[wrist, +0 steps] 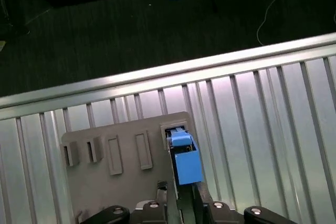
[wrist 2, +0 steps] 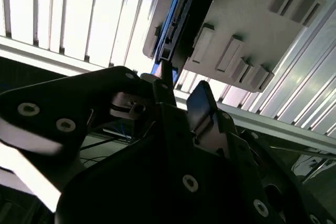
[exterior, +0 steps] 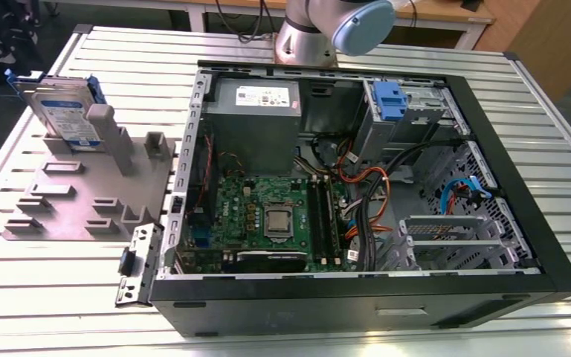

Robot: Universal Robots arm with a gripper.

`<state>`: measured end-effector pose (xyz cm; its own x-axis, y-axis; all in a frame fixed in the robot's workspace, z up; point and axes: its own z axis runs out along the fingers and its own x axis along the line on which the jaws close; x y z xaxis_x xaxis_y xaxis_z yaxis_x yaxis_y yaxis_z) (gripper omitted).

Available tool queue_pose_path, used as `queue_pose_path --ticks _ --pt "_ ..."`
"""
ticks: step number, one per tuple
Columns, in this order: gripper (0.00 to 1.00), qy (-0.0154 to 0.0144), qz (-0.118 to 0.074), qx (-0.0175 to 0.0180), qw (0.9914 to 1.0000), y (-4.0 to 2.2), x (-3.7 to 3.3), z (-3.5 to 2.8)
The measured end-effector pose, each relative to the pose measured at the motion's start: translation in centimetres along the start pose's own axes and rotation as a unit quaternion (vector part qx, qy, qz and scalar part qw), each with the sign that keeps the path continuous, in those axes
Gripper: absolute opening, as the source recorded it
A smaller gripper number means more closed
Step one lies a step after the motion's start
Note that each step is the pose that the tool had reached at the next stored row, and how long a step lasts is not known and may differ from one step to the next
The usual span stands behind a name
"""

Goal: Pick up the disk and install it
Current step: 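Pick up the disk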

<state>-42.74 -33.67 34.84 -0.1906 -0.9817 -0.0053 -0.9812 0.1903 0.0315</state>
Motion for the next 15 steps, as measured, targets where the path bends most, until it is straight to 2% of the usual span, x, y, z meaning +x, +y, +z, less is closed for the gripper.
queue_pose_path --ticks 2,4,5,9,15 --pt "0.43 0.0002 -0.008 0.0003 0.99997 0.05 0.01 0.27" --pt "0.43 -0.0001 -0.008 0.0021 0.99997 0.50 0.10 0.53" --pt "0.49 -0.0005 -0.008 0.0040 0.99996 0.73 0.15 0.68" --pt "0.49 -0.0011 -0.015 0.0078 0.99986 0.98 0.21 1.12" --pt "0.49 -0.0011 -0.016 0.0087 0.99983 1.02 0.21 1.20"
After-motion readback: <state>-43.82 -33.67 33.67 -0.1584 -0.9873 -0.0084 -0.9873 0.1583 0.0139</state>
